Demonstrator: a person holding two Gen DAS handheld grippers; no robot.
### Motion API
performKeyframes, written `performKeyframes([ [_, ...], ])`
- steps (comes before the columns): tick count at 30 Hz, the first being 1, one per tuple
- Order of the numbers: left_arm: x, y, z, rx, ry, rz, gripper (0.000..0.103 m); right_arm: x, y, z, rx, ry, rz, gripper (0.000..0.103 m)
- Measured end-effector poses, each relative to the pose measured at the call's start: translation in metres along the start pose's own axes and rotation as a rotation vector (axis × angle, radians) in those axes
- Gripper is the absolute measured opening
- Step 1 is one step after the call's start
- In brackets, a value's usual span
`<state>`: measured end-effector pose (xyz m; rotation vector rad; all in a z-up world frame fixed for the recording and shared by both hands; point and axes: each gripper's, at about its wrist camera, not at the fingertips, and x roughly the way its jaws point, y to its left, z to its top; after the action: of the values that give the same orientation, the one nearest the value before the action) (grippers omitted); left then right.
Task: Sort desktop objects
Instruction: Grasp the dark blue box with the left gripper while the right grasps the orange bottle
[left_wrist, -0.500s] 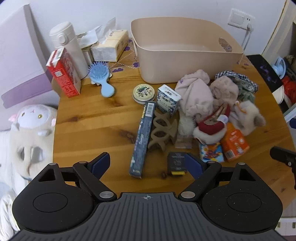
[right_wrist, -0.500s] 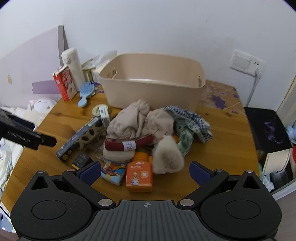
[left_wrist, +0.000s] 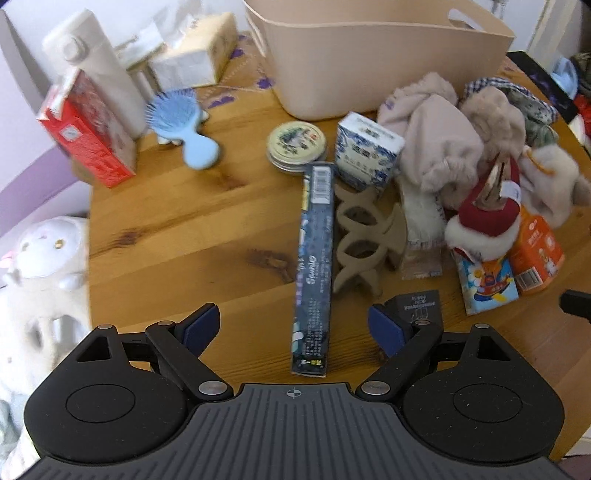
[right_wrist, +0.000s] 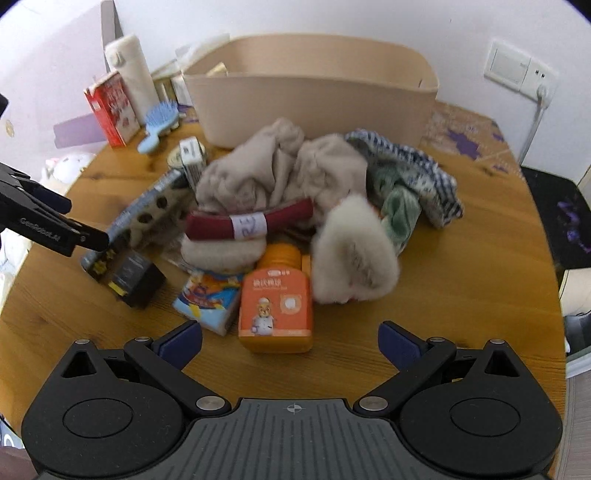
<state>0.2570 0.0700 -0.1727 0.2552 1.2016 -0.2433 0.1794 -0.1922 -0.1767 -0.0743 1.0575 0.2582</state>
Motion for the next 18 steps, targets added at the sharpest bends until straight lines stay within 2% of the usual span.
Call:
performKeyframes([
  [5,0.021,0.005,-0.004,0.005,0.01,-0.028,0.089,0.021,0.0,-0.004,-0.003,0.026,0.001,0.099],
  [12,0.038,0.009,-0.004,-0.018,0.014,-0.042,0.088,0.04,0.006,-0.01,-0.051,0.047,-0.046,0.094],
  [16,0.04,0.01,-0.007,-0.019,-0.05,-0.058,0.088,0.049,0.008,-0.009,-0.04,0.055,-0.054,0.079],
  [18,0.04,0.009,-0.007,-0.016,-0.077,-0.062,0.088,0.05,0.01,-0.009,-0.03,0.045,-0.053,0.078],
])
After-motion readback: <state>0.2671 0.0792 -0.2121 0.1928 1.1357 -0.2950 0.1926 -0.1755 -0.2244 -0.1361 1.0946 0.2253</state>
